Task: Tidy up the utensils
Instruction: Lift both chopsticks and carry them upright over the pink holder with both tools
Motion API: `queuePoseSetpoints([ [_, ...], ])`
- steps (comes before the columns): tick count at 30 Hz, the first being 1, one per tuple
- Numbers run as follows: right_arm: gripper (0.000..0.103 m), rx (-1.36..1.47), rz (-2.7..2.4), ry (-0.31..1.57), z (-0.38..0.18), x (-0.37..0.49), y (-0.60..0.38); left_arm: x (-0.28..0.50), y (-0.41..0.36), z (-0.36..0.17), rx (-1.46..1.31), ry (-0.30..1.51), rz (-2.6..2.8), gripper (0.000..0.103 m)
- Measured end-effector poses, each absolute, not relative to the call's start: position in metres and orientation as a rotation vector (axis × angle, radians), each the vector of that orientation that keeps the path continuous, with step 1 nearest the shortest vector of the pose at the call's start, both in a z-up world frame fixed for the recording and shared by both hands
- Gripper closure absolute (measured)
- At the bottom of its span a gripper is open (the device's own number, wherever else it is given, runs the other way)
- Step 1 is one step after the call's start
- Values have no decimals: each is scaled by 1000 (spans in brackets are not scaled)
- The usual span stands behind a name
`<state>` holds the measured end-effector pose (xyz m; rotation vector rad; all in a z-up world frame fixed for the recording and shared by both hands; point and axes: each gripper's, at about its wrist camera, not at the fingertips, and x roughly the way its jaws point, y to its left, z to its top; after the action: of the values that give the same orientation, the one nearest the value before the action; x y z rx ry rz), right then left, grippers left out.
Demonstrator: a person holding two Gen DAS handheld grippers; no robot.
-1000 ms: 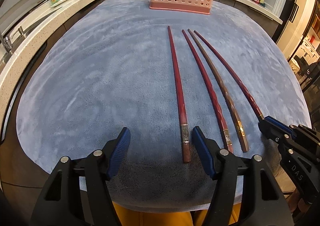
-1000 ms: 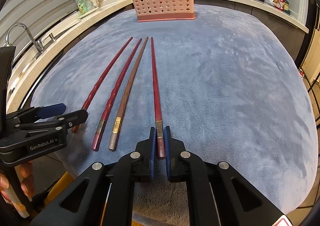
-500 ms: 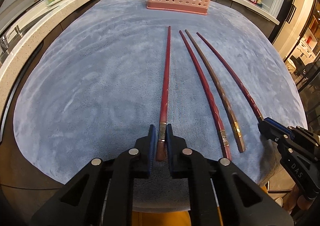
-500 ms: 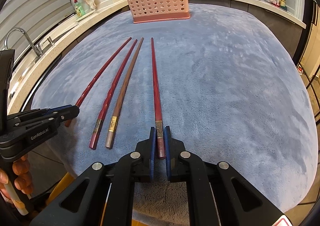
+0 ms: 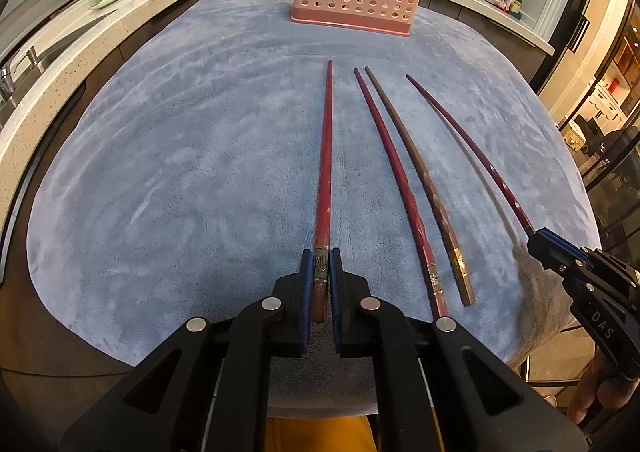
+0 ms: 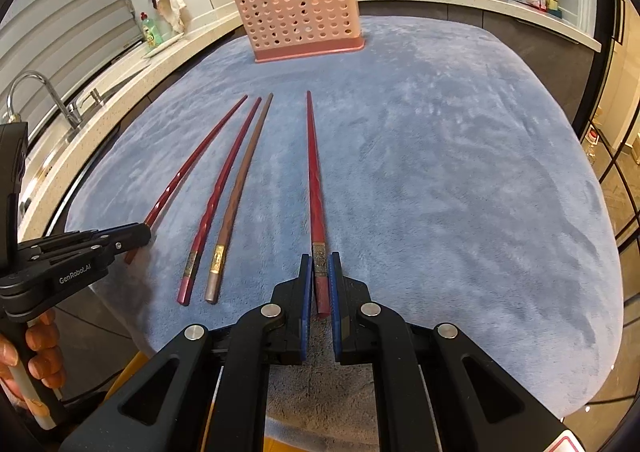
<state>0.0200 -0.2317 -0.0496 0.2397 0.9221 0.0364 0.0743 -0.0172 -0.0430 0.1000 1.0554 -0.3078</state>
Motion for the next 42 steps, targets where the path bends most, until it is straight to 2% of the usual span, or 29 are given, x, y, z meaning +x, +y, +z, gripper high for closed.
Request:
queuePoseSetpoints([
  [23, 96, 302, 26, 710, 39, 29, -266, 90, -3, 53, 5, 876, -321, 96],
  [42, 96, 321, 26, 533, 108, 89, -296, 162, -13, 123, -4, 711, -294, 96],
])
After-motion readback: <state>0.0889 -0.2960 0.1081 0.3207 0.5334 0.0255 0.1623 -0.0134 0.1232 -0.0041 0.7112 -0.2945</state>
